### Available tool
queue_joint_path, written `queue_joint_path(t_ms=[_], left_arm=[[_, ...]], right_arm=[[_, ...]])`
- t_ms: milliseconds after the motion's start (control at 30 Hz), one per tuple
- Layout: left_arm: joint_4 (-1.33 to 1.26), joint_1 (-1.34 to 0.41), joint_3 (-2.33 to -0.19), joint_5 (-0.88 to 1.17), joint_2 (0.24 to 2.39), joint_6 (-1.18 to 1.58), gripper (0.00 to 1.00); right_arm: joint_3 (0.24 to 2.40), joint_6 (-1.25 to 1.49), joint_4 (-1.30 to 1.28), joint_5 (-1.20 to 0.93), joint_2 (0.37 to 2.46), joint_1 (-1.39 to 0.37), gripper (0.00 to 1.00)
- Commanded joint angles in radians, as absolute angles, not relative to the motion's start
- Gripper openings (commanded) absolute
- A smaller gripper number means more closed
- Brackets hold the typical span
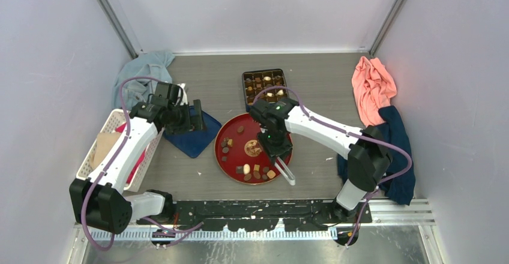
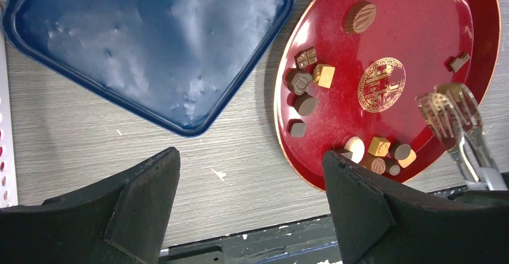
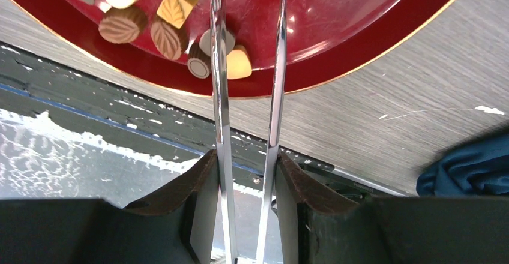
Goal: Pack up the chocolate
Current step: Pick up the fake chocolate from the plate, then place the fake chocolate in the packing box.
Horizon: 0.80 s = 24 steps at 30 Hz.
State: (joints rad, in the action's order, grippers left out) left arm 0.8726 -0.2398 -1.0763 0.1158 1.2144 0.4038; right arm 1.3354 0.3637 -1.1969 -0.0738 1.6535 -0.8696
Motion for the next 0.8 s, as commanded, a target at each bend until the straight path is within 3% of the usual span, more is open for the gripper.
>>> queue_joint_path(t_ms=[0, 300, 767], left_arm=[[0.854, -0.233, -1.081, 0.104, 1.193, 0.397, 0.89], [0.84, -0.233, -1.101, 0.094, 1.223, 0.394, 0.89], [0.815, -0.232, -1.162, 0.092, 1.322, 0.371, 0.89]], right_arm=[[1.417, 0.341, -1.229, -0.061, 1.599, -0.816, 0.22], [1.566, 0.358, -1.233, -0.106, 1.674, -0.64, 0.23], [1.801, 0.377, -1.225, -0.113, 1.875, -0.517, 0.23]])
